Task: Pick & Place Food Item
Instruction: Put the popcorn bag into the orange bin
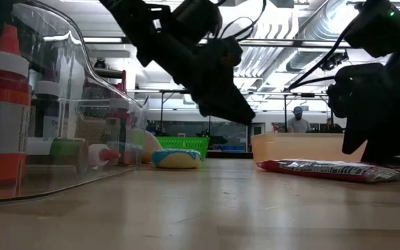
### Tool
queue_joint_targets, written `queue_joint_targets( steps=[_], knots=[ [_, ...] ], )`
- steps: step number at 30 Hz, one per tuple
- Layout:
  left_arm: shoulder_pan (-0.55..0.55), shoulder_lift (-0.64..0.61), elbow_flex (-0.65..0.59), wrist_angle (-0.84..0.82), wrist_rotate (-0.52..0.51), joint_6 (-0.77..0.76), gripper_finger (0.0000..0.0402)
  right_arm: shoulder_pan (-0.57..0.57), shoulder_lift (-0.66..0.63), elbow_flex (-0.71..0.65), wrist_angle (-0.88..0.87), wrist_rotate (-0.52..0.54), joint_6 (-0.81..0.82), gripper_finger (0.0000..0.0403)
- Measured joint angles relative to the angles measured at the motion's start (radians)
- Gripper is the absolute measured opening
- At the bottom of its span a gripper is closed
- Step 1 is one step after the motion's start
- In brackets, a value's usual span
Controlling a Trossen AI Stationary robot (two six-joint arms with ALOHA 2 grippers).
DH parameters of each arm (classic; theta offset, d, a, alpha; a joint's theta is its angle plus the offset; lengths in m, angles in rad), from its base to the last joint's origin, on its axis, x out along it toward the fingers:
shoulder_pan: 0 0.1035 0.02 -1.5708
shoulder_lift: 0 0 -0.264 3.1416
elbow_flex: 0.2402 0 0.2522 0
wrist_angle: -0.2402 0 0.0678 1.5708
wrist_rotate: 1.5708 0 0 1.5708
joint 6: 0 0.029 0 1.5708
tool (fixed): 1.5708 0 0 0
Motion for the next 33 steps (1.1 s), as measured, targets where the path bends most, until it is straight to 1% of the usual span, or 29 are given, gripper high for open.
queue_joint_targets(
  steps=[3,5,9,16,21,27,33],
  knots=[
    [0.0,0.021,0.01,0.009,-0.001,0.0,0.0159,0.0,0.0,0.0,0.003,0.005,-0.002,0.0231],
    [0.0,0.023,0.005,-0.012,-0.002,-0.002,0.0159,0.0,0.0,0.0,0.003,0.005,-0.003,0.0231],
    [0.0,0.036,0.007,-0.005,-0.028,-0.001,0.0159,0.0,0.0,0.0,0.012,0.005,-0.003,0.0231],
    [0.0,0.053,0.008,0.02,-0.043,0.062,0.0158,0.0,0.0,0.0,0.019,0.005,-0.004,0.0231],
    [-0.002,0.075,0.008,0.06,-0.042,0.066,0.0142,0.0,0.0,0.0,0.022,0.005,-0.005,0.0231],
    [-0.001,0.098,0.005,0.069,-0.041,0.065,0.0116,0.0,-0.001,0.0,0.027,0.005,-0.004,0.0231],
    [-0.001,0.097,0.007,0.1,-0.04,0.065,0.0104,0.0,-0.001,0.0,0.032,0.005,-0.003,0.0231]
  ],
)
